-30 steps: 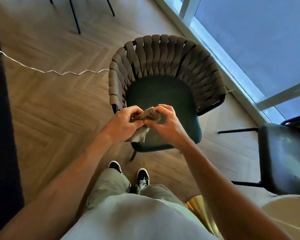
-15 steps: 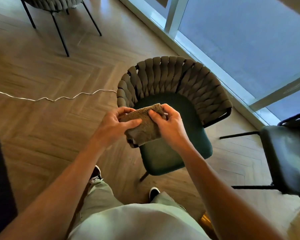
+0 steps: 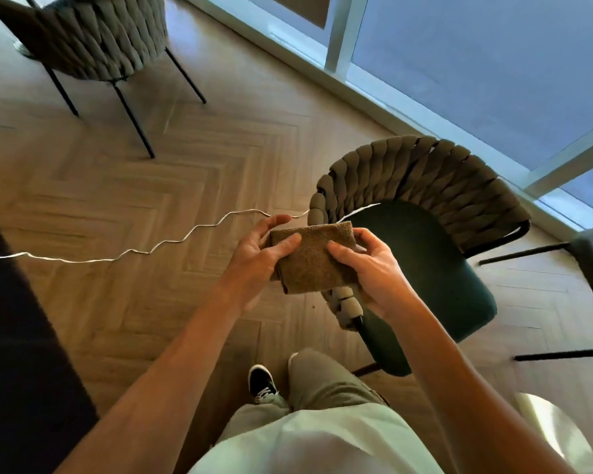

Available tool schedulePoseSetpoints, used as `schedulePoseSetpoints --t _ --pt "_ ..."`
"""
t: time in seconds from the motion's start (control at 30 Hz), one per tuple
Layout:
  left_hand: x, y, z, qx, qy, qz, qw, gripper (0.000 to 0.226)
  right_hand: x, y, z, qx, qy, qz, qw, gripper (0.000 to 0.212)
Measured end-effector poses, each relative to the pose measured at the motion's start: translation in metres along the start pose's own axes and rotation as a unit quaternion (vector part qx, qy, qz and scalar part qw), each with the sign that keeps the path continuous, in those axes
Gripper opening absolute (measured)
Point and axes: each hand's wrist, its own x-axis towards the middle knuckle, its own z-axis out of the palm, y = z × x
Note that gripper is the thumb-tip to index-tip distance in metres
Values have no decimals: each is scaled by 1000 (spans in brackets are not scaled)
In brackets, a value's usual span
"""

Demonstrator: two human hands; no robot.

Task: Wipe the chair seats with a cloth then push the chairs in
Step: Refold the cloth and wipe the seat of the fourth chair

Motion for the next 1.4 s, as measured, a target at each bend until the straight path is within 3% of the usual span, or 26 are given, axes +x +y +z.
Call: schedulePoseSetpoints --t 0.17,0.33,0.63,0.93,1.17,1.3,1.4 --pt "40 21 -34 -12 -48 -13 999 64 43 -8 19 21 -2 3 1000 71" --pt "114 51 -65 114 -71 3 991 61 108 -32 39 3 -14 -6 1000 49" --pt "298 152 -89 301 -148 -2 942 75 268 -113 46 -150 11 -27 988 56" --pt "459 225 -49 458 -240 92 851 47 370 -191 21 -181 141 -66 971 53" --pt "596 266 18 500 -354 95 784 23 450 -243 -32 -227 262 -40 937 14" --pt "671 297 64 509 -415 76 750 11 488 -280 -65 -163 326 -24 931 7" --pt "714 321 101 500 -467 59 727 10 511 -306 -80 -21 354 -37 934 7"
